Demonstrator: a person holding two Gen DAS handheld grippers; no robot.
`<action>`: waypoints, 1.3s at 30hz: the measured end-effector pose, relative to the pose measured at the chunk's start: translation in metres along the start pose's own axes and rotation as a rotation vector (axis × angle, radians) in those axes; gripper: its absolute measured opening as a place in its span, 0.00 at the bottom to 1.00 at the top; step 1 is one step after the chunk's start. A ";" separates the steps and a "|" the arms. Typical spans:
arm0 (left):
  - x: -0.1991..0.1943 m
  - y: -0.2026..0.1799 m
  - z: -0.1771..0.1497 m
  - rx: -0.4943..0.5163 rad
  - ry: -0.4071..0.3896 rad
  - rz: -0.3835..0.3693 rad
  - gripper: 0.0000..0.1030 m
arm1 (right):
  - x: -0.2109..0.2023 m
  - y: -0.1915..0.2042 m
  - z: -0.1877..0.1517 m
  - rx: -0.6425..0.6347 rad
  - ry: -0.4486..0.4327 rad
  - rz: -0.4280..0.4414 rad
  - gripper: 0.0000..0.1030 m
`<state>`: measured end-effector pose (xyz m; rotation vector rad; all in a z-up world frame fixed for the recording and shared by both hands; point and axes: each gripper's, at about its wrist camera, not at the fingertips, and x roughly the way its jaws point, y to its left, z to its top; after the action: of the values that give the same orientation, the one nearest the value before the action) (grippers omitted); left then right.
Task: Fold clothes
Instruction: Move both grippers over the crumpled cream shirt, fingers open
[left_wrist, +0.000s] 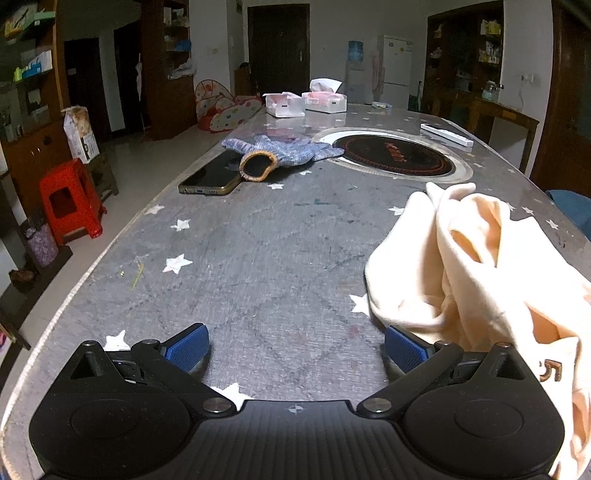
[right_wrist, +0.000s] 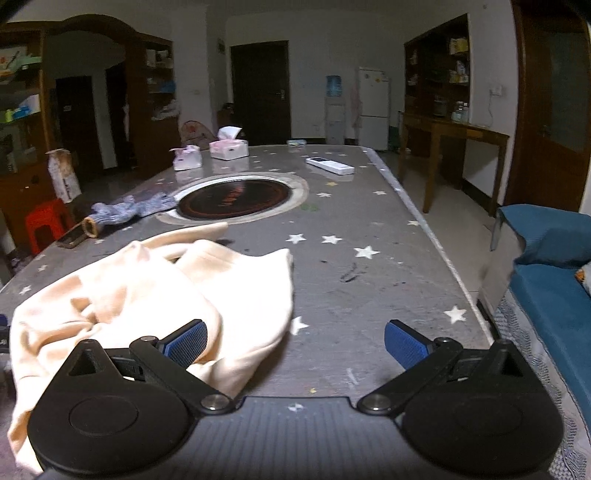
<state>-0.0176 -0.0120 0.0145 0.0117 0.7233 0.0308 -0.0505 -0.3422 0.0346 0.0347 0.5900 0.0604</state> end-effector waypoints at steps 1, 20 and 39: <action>-0.001 -0.001 0.001 0.001 0.001 -0.001 1.00 | -0.001 0.002 0.000 0.001 0.000 0.010 1.00; -0.016 -0.012 0.004 0.028 0.011 0.022 1.00 | -0.014 0.025 -0.003 -0.007 0.011 0.118 1.00; -0.028 -0.021 0.004 0.041 0.014 0.026 1.00 | -0.022 0.039 -0.007 -0.038 0.009 0.134 1.00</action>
<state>-0.0353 -0.0344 0.0357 0.0601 0.7375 0.0405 -0.0742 -0.3042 0.0434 0.0370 0.5944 0.2014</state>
